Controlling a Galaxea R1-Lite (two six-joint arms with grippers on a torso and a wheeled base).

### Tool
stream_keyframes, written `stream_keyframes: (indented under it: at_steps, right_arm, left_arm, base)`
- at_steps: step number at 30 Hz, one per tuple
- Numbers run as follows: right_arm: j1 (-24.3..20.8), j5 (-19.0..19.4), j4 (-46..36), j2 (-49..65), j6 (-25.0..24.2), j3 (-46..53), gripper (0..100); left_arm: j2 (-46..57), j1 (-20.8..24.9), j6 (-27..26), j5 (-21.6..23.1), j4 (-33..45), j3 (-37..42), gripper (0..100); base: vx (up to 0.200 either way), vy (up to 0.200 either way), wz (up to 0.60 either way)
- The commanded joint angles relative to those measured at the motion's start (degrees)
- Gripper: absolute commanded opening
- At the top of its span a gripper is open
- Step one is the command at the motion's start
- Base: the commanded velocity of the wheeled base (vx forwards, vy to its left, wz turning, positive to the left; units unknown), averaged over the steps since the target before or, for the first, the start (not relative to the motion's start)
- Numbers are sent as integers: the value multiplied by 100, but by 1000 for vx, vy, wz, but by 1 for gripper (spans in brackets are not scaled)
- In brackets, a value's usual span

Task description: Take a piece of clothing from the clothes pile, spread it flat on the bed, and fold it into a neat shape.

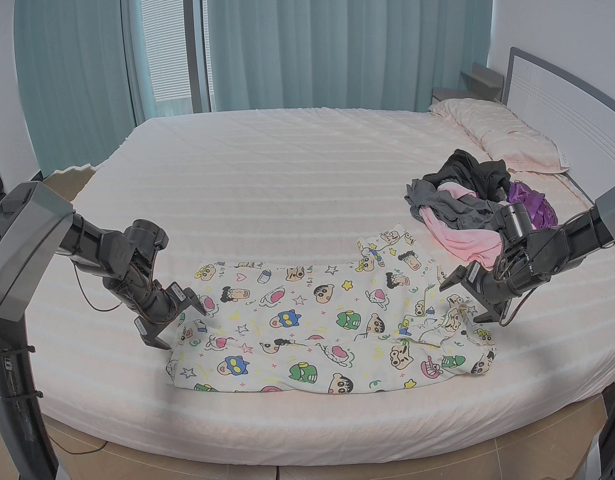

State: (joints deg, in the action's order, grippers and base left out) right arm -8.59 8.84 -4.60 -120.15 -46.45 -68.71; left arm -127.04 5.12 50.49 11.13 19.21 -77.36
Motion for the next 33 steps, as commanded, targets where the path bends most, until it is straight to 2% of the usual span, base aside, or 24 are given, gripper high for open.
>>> stream_keyframes:
  at_steps: [1, 3, 4, 10, 19, 20, 28, 33]
  right_arm:
    - [-327, -400, 345, 493, -752, 648, 100]
    - [-406, -594, 600, 466, -840, 771, 100]
    - [-503, -822, 917, 370, -875, 833, 100]
    - [-802, -1517, 1312, -237, -875, 753, 100]
    - [-802, -1640, 1330, -465, -813, 472, 100]
    - [-793, -1648, 1330, -536, -805, 402, 0]
    - [-793, -1684, 1259, -703, -726, 340, 0]
    - [-793, -1886, 1242, -580, -708, 393, 0]
  left_arm:
    - [830, -160, 48, 364, -84, 696, 100]
    - [1032, -152, 180, 513, -146, 872, 100]
    - [1234, -134, 382, 610, -278, 1048, 100]
    - [1542, -20, 637, 601, -990, 1777, 100]
    - [1489, 42, 637, 601, -1280, 1883, 100]
    - [1480, 42, 637, 601, -1288, 1883, 100]
    - [1463, 94, 637, 610, -1288, 1891, 100]
    - [1454, 156, 646, 618, -1288, 1927, 100]
  base:
    - [0, 0, 0]
    - [0, 0, 0]
    - [0, 0, 0]
    - [0, 0, 0]
    - [0, 0, 0]
    - [0, 0, 0]
    - [0, 0, 0]
    - [0, 0, 0]
